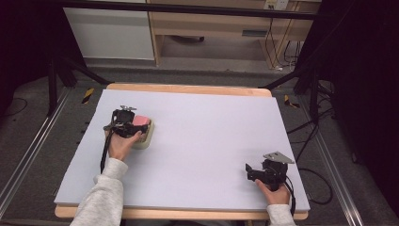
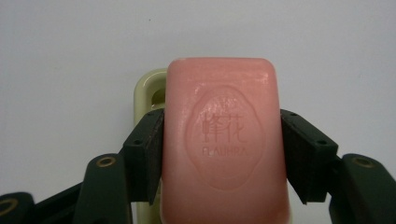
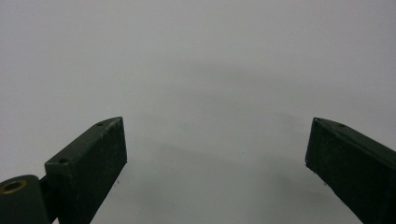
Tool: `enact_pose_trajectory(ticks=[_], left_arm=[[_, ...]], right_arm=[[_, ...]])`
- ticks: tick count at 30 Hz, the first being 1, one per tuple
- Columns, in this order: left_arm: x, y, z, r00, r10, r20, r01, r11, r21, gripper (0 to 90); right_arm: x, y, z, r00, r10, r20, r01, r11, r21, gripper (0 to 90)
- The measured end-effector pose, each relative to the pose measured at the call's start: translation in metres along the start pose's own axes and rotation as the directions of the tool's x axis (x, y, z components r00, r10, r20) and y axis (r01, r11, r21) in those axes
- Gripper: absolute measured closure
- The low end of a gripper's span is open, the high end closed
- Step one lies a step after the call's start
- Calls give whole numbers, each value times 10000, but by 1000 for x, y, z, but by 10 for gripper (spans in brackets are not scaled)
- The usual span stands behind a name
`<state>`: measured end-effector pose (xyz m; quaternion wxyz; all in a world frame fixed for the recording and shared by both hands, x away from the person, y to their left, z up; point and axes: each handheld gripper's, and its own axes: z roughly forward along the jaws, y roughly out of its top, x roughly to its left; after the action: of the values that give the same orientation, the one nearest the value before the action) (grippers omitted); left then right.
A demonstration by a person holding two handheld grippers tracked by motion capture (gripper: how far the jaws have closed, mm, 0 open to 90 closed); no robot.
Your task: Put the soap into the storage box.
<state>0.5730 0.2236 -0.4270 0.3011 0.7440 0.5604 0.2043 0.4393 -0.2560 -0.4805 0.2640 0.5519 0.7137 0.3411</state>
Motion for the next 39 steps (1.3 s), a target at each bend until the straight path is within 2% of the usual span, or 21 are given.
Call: enact_pose_trajectory(ticks=[8, 26, 34, 39], left_arm=[[2, -6, 4, 10000, -85, -45, 85, 9999, 79, 372], [-1, -9, 14, 9998, -176, -56, 177, 9997, 194, 372], [-1, -11, 17, 9994, -153, -309, 160, 9996, 231, 372], [-1, -13, 17, 9994, -193, -279, 196, 9997, 129, 370]], right_arm=[[0, 0, 0, 10000, -16, 10, 16, 10000, -13, 57], [0, 0, -1, 10000, -17, 11, 17, 10000, -1, 57], [0, 0, 0, 10000, -56, 10, 56, 10000, 11, 57], [0, 0, 0, 10000, -3, -6, 3, 10000, 32, 57]])
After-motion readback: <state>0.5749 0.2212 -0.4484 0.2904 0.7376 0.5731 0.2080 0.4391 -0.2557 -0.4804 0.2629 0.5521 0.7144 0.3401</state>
